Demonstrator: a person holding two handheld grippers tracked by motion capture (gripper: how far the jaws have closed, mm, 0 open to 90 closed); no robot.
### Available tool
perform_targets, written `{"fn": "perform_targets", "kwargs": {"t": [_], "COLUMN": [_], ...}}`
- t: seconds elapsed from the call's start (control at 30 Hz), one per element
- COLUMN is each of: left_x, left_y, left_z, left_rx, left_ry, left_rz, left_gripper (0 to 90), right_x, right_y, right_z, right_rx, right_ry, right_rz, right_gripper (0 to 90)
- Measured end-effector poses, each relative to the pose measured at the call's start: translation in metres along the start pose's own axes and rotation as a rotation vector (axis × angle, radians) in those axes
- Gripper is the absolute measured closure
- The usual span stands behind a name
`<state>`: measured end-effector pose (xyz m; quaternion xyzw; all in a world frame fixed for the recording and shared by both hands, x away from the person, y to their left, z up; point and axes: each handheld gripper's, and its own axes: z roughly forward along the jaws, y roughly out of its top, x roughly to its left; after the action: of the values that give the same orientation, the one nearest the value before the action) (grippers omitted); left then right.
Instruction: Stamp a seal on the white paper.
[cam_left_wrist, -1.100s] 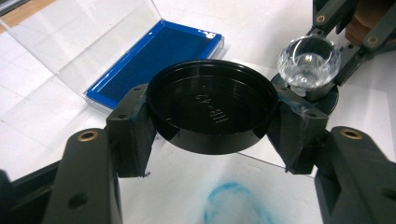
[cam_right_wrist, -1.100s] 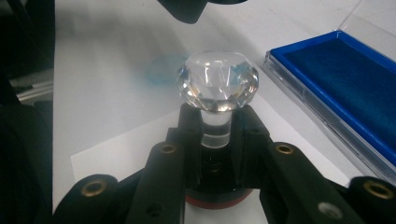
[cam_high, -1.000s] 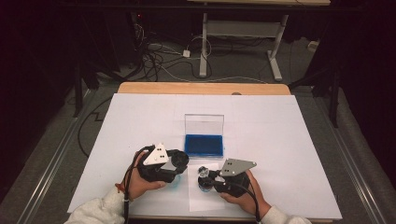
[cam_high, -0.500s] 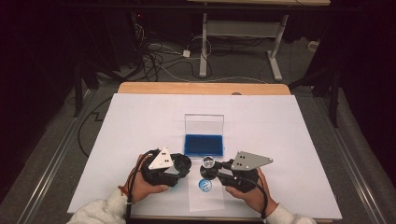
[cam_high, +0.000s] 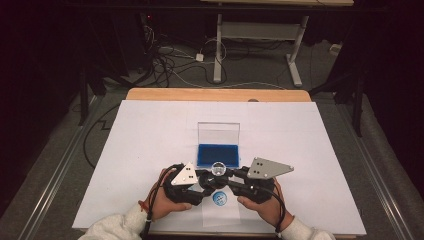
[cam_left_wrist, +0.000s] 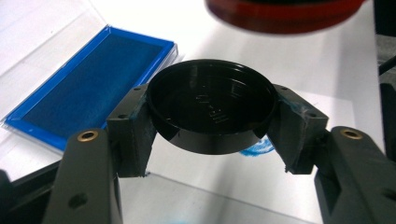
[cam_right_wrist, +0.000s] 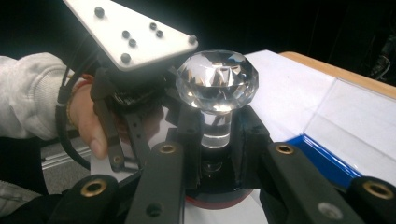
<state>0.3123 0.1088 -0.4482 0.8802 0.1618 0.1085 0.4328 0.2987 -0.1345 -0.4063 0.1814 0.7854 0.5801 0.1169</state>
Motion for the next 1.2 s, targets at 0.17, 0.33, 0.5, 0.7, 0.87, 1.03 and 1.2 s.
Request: {"fn": "perform_targets", "kwargs": {"t": [0.17, 0.33, 0.5, 0.7, 0.87, 1.03, 1.2], "left_x": [0.000, 0.000, -0.002, -0.002, -0.003, -0.003, -0.004], "left_y": [0.001, 0.002, 0.003, 0.004, 0.005, 0.004, 0.005], "left_z": [-0.003, -0.005, -0.007, -0.010, -0.012, -0.016, -0.016], "left_rx": [-0.020, -0.038, -0.048, -0.067, -0.079, -0.096, -0.095], "left_ry": [-0.003, -0.005, -0.010, -0.014, -0.023, -0.024, -0.029], "left_rz": [-0.011, -0.011, -0.010, -0.016, -0.016, -0.021, -0.016], "left_gripper": [36.6, 36.7, 36.6, 36.6, 36.6, 36.6, 36.6], "right_x": [0.001, 0.000, 0.000, 0.002, 0.003, 0.002, 0.000], "right_y": [0.002, 0.002, 0.002, 0.002, 0.001, 0.001, -0.001], "right_z": [0.004, 0.008, 0.013, 0.016, 0.020, 0.020, 0.021], "right_rx": [-0.011, -0.009, -0.010, -0.014, -0.011, -0.014, -0.017], "right_ry": [0.011, 0.009, 0.023, 0.034, 0.035, 0.030, 0.031], "right_rz": [0.005, 0.003, 0.008, 0.002, -0.002, -0.007, -0.005], "right_gripper": [75.8, 75.8, 75.8, 75.7, 75.7, 75.7, 75.7]}}
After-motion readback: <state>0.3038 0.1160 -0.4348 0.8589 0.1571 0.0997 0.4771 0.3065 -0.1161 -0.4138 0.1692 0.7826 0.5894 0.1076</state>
